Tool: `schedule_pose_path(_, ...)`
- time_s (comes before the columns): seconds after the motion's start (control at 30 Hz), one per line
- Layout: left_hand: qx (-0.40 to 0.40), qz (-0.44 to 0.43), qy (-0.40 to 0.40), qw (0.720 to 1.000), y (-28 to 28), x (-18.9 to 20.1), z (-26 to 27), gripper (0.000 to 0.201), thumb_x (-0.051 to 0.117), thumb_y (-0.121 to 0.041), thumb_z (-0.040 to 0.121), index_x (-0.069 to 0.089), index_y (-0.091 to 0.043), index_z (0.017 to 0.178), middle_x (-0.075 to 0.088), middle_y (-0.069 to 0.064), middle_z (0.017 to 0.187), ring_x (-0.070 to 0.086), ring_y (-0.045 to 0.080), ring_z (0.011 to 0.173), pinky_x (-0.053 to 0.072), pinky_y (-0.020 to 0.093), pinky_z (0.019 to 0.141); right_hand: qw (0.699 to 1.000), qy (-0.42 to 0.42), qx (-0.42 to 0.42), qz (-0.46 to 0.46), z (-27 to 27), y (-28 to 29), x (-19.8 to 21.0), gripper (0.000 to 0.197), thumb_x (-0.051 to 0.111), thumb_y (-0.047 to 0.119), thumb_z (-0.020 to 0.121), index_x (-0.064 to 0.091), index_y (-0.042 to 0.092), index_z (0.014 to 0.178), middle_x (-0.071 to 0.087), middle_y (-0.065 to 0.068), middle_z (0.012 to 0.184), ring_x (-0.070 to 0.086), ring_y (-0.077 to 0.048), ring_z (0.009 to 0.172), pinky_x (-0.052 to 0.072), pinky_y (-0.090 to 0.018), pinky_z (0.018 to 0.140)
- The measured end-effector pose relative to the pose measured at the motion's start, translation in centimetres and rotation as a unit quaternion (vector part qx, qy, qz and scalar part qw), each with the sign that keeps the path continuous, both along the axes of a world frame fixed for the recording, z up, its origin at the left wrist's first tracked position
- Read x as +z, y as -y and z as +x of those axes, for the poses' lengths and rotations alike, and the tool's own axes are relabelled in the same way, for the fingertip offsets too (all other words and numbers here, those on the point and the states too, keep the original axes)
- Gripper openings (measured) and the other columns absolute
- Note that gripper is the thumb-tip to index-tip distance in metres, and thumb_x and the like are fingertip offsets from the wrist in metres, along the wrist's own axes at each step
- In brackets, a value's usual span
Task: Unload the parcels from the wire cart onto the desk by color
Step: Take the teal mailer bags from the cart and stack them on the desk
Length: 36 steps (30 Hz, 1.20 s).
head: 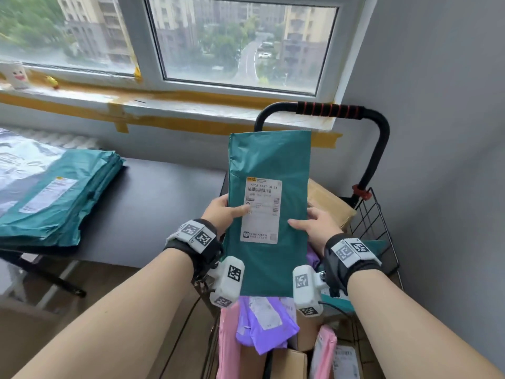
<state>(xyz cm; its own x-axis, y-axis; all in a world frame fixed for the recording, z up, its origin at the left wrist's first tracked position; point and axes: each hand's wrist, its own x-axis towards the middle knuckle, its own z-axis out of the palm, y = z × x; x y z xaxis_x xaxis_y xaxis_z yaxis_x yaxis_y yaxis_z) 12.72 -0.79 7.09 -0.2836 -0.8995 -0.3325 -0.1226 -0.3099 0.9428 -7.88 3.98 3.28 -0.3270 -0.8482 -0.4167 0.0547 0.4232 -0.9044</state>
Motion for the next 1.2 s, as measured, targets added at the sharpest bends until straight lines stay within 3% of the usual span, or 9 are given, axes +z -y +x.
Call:
schedule_pose_path(0.23, 0.075, -0.033, 0.057, 0.995, -0.8, -0.9, 9.3, 0.003, 0.060, -0.018, 0.089, 0.060, -0.019, 0.092, 0.068, 0.008, 0.107, 0.065, 0.028, 0.096, 0.053, 0.045, 0.089, 0.999, -0.001, 0.012, -0.047, 10.2, -1.1, 3.0, 0.012, 0.068, 0.003, 0.083, 0.062, 0.014, 0.086, 0.068, -0.017, 0.108, 0.065, -0.035, 0.101, 0.051, -0.050, 0.092)
schedule_pose_path(0.4, 0.152, -0.051, 0.098, 0.982, -0.6, -0.5, 18.9, 0.013, 0.047, -0.002, 0.094, 0.060, -0.005, 0.094, 0.061, 0.009, 0.083, 0.056, 0.025, 0.089, 0.051, 0.039, 0.076, 0.996, -0.015, 0.047, -0.077, 20.4, 0.2, 4.8, 0.010, 0.061, 0.011, 0.090, 0.063, 0.016, 0.080, 0.068, -0.019, 0.105, 0.065, -0.032, 0.095, 0.051, -0.048, 0.093)
schedule_pose_path(0.47, 0.182, -0.065, 0.122, 0.974, -0.6, -0.5, 23.3, 0.018, 0.049, -0.003, 0.093, 0.063, -0.001, 0.103, 0.064, 0.013, 0.091, 0.059, 0.027, 0.088, 0.052, 0.046, 0.086, 0.996, -0.011, 0.046, -0.075, 24.2, 0.7, 5.5, 0.020, 0.055, 0.019, 0.094, 0.065, 0.017, 0.077, 0.072, -0.012, 0.092, 0.068, -0.027, 0.086, 0.056, -0.039, 0.080)
schedule_pose_path(0.57, 0.224, -0.081, 0.172, 0.956, -1.0, -1.0, 29.9, 0.014, 0.052, -0.008, 0.091, 0.066, -0.006, 0.090, 0.068, 0.022, 0.097, 0.064, 0.033, 0.088, 0.051, 0.048, 0.088, 0.994, 0.060, 0.076, -0.059, 29.3, 1.1, 5.9, 0.029, 0.039, 0.016, 0.101, 0.062, 0.014, 0.083, 0.064, -0.003, 0.064, 0.058, -0.012, 0.050, 0.047, -0.019, 0.048)
schedule_pose_path(0.67, 0.278, -0.078, 0.199, 0.937, -2.6, -0.1, 35.4, 0.016, 0.051, -0.008, 0.091, 0.067, -0.008, 0.091, 0.064, 0.015, 0.090, 0.058, 0.026, 0.085, 0.048, 0.036, 0.085, 0.982, 0.066, 0.167, -0.057, 34.7, 1.3, 6.4, 0.014, 0.048, 0.005, 0.096, 0.062, 0.008, 0.100, 0.065, -0.006, 0.075, 0.060, -0.015, 0.058, 0.051, -0.021, 0.052)
schedule_pose_path(0.77, 0.322, -0.068, 0.206, 0.921, -3.3, 0.0, 40.4, 0.017, 0.050, -0.007, 0.092, 0.062, -0.014, 0.082, 0.060, 0.009, 0.087, 0.054, 0.024, 0.085, 0.040, 0.029, 0.076, 0.967, 0.058, 0.245, -0.045, 39.4, 2.2, 7.0, 0.016, 0.052, -0.003, 0.091, 0.061, 0.010, 0.093, 0.067, 0.002, 0.059, 0.063, -0.008, 0.047, 0.051, -0.016, 0.048)
schedule_pose_path(0.87, 0.350, -0.063, 0.222, 0.908, -3.5, 0.4, 43.6, 0.019, 0.050, -0.010, 0.093, 0.068, -0.012, 0.101, 0.063, 0.008, 0.096, 0.057, 0.028, 0.096, 0.039, 0.028, 0.079, 0.961, 0.036, 0.272, -0.028, 42.9, 3.3, 7.5, 0.023, 0.046, -0.012, 0.090, 0.056, 0.007, 0.086, 0.064, -0.004, 0.059, 0.061, -0.008, 0.042, 0.052, -0.018, 0.045)
schedule_pose_path(1.07, 0.384, -0.070, 0.252, 0.885, -0.9, 0.6, 47.9, 0.021, 0.048, -0.016, 0.094, 0.068, -0.010, 0.097, 0.065, 0.012, 0.096, 0.056, 0.030, 0.090, 0.036, 0.027, 0.072, 0.970, -0.028, 0.238, -0.035, 48.7, 7.3, 5.9, 0.026, 0.053, -0.007, 0.087, 0.058, 0.014, 0.073, 0.063, -0.010, 0.079, 0.058, -0.025, 0.075, 0.052, -0.048, 0.088)
schedule_pose_path(1.2, 0.433, -0.085, 0.259, 0.859, 2.1, 0.6, 51.4, 0.023, 0.044, -0.014, 0.096, 0.066, -0.006, 0.097, 0.065, 0.016, 0.098, 0.057, 0.033, 0.092, 0.034, 0.026, 0.073, 0.975, -0.049, 0.211, -0.057, 51.2, 11.9, 4.4, 0.027, 0.055, -0.001, 0.082, 0.060, 0.020, 0.066, 0.067, -0.007, 0.083, 0.065, -0.029, 0.090, 0.052, -0.050, 0.091)
